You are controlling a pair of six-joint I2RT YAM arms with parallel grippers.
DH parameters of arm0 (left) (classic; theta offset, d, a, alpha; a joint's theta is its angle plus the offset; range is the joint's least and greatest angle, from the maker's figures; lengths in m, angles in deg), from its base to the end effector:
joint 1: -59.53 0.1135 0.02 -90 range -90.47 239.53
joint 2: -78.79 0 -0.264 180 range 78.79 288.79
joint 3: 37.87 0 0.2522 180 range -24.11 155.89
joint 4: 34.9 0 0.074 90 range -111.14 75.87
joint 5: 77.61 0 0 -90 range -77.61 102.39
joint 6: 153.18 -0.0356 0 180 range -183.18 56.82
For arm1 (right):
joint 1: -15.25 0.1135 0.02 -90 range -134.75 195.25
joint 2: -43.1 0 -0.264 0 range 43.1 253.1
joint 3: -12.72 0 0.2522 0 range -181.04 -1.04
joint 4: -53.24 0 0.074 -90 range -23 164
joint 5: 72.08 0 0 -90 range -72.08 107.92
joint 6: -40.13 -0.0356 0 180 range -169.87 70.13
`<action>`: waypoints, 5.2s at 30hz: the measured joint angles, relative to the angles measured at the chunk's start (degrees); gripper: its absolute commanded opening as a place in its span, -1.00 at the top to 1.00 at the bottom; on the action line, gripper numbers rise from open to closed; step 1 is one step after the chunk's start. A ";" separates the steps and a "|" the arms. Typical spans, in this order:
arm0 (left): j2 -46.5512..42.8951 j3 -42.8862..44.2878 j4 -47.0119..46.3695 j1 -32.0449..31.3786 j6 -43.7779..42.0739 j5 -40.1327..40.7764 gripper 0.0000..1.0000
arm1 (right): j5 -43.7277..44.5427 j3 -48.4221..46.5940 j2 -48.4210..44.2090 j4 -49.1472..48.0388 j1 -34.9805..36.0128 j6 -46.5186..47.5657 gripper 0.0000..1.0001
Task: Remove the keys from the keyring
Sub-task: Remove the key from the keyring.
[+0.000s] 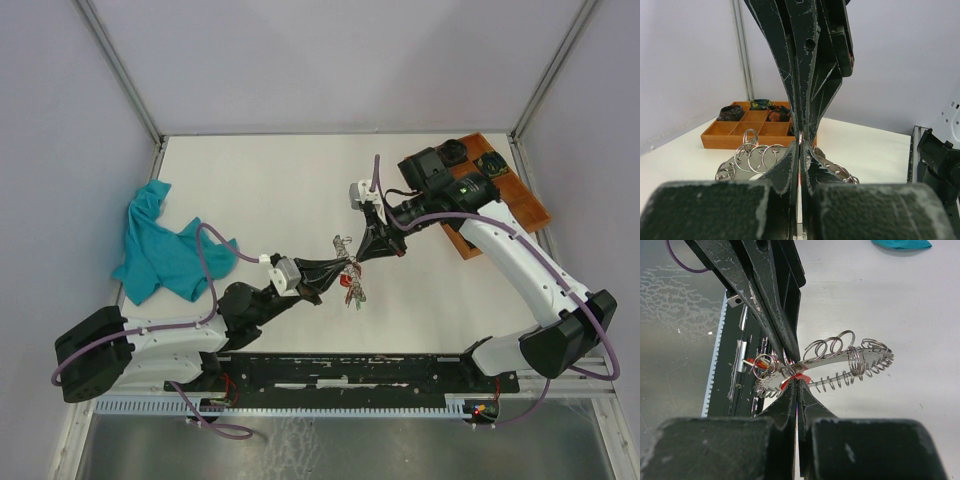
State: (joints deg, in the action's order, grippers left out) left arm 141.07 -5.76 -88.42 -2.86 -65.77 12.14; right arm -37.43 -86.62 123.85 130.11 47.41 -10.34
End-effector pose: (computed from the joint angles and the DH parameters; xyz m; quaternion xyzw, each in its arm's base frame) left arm 0.0999 -0.1914 0.2639 0.2966 0.4624 -0.4176 0.7238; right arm 0.2097 0.1665 0.3743 -0.6017 0.6162 0.4303 0.2702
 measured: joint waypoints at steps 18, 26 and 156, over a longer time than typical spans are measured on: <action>2.36 -0.63 -2.40 0.00 0.00 1.33 0.94 | 4.24 -0.85 2.38 1.49 1.40 -1.20 0.99; 3.96 -0.63 -3.61 0.00 0.00 1.40 0.94 | 7.04 -1.09 2.95 2.47 2.62 -1.27 0.99; -9.22 0.98 20.02 0.00 1.49 -3.32 0.33 | 8.90 1.14 -1.38 4.70 7.63 12.46 0.99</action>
State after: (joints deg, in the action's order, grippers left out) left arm 131.85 -4.78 -68.40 -2.86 -64.29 8.82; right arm -28.53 -85.49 122.47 134.81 55.04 2.12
